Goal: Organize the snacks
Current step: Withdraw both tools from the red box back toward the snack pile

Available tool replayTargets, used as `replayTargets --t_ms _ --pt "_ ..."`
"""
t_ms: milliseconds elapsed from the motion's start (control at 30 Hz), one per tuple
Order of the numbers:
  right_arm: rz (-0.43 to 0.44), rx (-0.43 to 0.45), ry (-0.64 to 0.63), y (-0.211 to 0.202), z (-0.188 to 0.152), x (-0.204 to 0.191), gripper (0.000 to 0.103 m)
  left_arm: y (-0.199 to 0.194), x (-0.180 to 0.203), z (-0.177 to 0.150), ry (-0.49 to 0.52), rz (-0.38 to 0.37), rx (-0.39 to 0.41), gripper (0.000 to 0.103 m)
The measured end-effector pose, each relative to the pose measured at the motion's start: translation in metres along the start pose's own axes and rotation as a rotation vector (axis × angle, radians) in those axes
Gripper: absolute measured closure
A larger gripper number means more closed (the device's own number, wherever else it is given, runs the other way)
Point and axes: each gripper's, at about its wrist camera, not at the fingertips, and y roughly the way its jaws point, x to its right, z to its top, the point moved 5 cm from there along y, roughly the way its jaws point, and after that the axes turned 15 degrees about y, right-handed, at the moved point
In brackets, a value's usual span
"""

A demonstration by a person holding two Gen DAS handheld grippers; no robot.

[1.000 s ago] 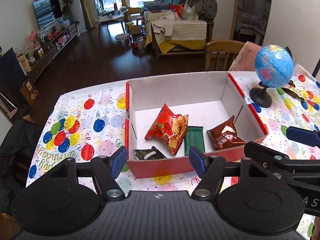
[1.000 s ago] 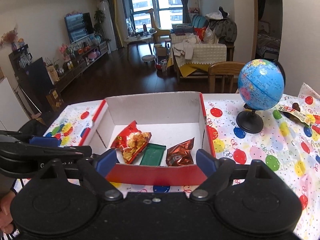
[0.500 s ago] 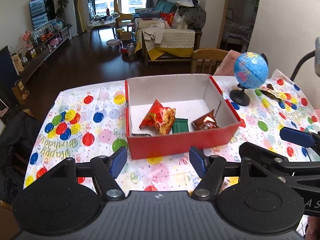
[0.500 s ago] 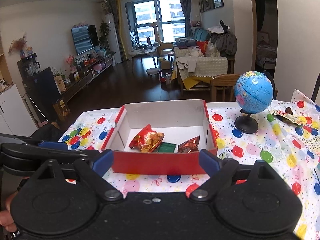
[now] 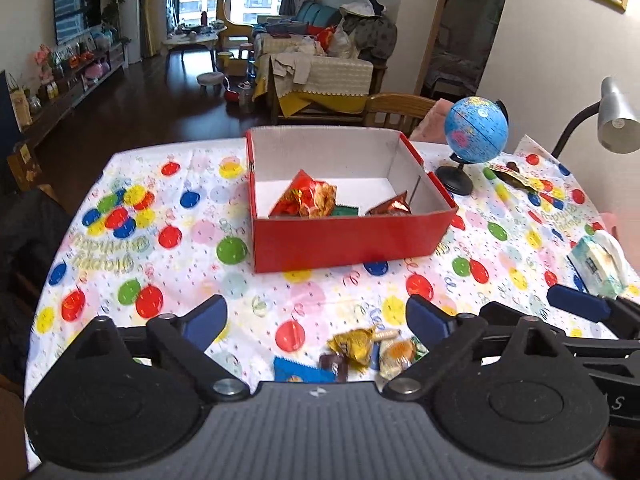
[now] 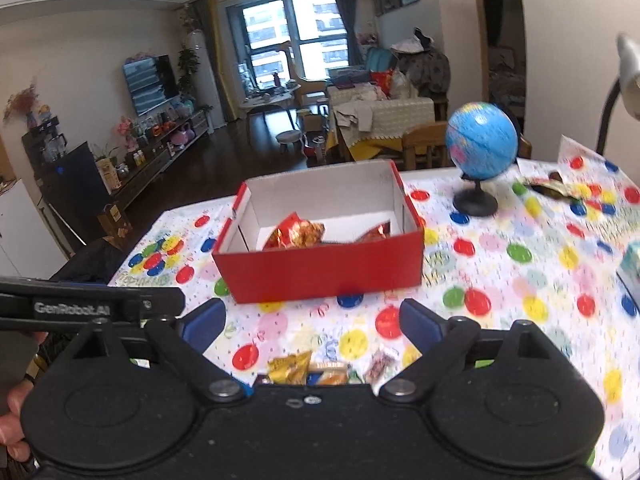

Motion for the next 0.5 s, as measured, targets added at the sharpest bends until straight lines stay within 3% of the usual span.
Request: replayTargets --t_ms 233,500 --pt "-0.094 0.026 0.056 -0.002 -0.032 0.018 0.01 0.009 -0.004 -0.039 -0.06 -0.012 -0.042 0.001" --pt "-0.201 -0.012 0.118 0.01 -0.059 0.045 0.01 0.03 0.006 -0.071 -0.044 -0.015 -0.113 0.0"
